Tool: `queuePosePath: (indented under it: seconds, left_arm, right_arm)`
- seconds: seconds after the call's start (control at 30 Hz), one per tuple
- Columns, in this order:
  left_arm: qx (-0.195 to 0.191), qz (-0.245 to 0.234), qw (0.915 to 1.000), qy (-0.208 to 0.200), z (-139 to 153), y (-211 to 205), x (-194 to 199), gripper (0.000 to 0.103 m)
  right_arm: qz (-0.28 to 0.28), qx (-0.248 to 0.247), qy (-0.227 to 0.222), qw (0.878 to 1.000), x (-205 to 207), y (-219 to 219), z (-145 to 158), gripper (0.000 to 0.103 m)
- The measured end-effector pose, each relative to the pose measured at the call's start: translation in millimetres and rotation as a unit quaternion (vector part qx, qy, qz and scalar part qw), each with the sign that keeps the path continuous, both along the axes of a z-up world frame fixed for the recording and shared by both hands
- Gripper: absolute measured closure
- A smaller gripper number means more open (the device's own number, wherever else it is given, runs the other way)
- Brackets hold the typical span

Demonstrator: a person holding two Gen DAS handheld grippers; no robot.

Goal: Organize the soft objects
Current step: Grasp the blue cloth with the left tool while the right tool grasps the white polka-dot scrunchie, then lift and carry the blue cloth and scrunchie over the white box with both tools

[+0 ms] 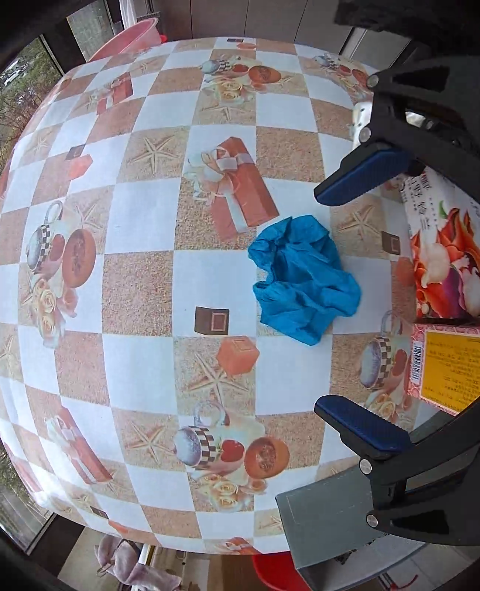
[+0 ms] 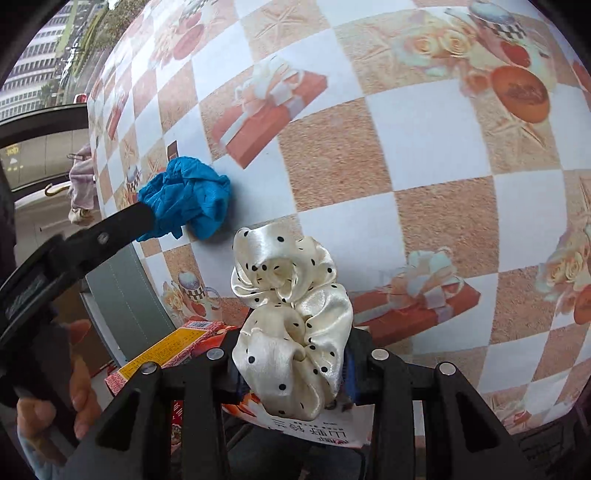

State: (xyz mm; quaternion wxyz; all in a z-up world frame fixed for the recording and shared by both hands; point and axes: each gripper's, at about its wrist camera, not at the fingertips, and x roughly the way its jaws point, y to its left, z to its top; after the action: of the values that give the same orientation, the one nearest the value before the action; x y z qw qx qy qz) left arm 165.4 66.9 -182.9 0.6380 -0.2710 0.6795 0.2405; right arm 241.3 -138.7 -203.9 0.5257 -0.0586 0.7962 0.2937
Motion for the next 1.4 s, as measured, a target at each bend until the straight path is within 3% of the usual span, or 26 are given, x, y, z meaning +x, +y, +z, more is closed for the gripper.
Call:
queuePosePath:
  seconds: [0.13,0.23,0.3,0.43,0.53,1.4]
  left_arm:
    - [-0.002,0.0,0.9993,0.038,-33,-2,11,0.004]
    - [-0.017,0.003,0.9992,0.035,-42,-3,12,0.007]
    - [-0.031,0.002,0.9993,0.021,-41,-3,12,0.017]
    - [-0.058,-0.022,0.998,-0.008,-34,-12,18,0.064]
    - [-0.055,-0.047,0.9972,-0.021,-26,-20,23,0.082]
    - [-0.034,-0.117,0.9825,-0.141,72,-49,-34,0.085]
  right_arm:
    - [-0.028,0.012,-0.002,1.0,5,-23,7,0.063]
    - [-0.042,0.02,-0.009,0.999,8,-35,11,0.063]
    - [-0.048,0.025,-0.014,0.998,7,-38,14,0.063]
    - [-0.051,0.031,-0.024,0.998,10,-42,22,0.063]
    - [-0.054,0.035,-0.03,0.998,8,-39,25,0.063]
    - [-0.071,0.035,-0.077,0.994,-22,-38,58,0.063]
